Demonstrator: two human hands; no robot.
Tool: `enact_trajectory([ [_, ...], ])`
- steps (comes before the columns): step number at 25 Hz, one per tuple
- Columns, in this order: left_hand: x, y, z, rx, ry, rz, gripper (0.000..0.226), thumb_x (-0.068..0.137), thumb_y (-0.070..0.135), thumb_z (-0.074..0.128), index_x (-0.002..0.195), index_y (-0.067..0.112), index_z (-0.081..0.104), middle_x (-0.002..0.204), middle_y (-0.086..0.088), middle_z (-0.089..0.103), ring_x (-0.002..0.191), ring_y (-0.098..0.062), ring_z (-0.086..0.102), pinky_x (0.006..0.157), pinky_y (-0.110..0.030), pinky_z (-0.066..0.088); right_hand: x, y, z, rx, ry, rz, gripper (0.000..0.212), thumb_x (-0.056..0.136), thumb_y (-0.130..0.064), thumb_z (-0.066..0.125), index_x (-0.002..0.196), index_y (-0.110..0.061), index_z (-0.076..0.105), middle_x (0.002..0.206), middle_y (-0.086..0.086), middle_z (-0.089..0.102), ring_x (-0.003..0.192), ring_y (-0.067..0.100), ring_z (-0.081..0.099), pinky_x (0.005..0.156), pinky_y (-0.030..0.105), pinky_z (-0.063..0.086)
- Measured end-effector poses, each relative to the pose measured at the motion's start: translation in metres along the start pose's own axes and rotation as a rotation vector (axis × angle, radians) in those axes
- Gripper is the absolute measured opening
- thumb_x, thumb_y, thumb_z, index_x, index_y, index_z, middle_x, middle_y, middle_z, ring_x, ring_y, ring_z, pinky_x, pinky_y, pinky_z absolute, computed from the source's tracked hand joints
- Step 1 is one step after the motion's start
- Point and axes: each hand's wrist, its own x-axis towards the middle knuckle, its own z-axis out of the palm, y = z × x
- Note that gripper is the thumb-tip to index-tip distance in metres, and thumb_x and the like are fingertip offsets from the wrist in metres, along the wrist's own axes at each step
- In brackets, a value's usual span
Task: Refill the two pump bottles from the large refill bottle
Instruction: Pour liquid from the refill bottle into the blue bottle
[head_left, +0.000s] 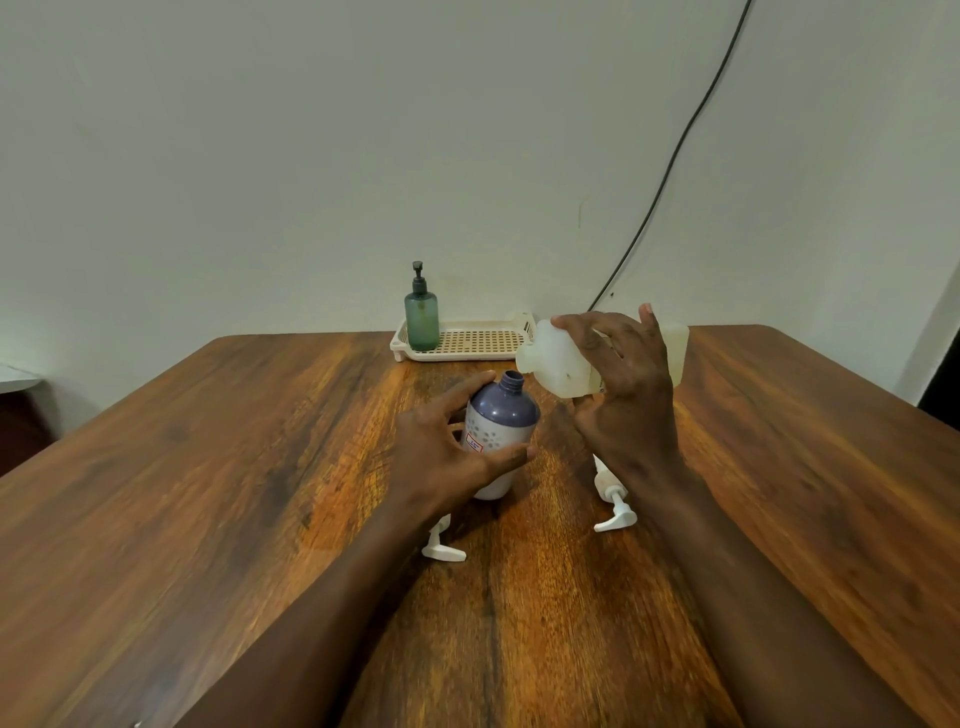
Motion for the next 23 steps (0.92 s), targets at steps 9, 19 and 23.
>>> enact_trajectory([
  [9,-0.0013,0.0008,0.0002,-0.003,-0.006,0.02,0.082,0.063,0.059,0.089,0.136,0.046,0.054,0.12,0.036,0.06,0.114,0.01,0.061,0.082,-0.006,0.051,0.0018,0.0005,-0.0034,-0.021,0.015,-0.04,0.085,0.065,0.004,0.087,0.142,-0.017,0.058,0.136,0.012,0.062,0.131,0.033,0.055,0.124,0.061,0.018],
  [19,-0.001,0.002,0.0019,0.002,-0.009,0.026,0.086,0.062,0.055,0.09,0.139,0.03,0.061,0.126,0.018,0.068,0.114,0.003,0.064,0.086,-0.016,0.056,0.0027,-0.0002,-0.0046,-0.028,0.018,-0.083,0.085,0.064,0.01,0.085,0.141,-0.014,0.06,0.134,0.012,0.062,0.132,0.033,0.054,0.126,0.06,0.014],
  [23,-0.002,0.0039,0.0017,-0.017,-0.001,0.03,0.085,0.063,0.055,0.089,0.139,0.03,0.06,0.126,0.022,0.065,0.114,0.006,0.063,0.085,-0.012,0.054,0.0032,-0.0007,-0.0049,-0.021,0.02,-0.07,0.083,0.064,0.01,0.083,0.141,-0.014,0.06,0.135,0.012,0.062,0.132,0.033,0.053,0.125,0.061,0.013],
])
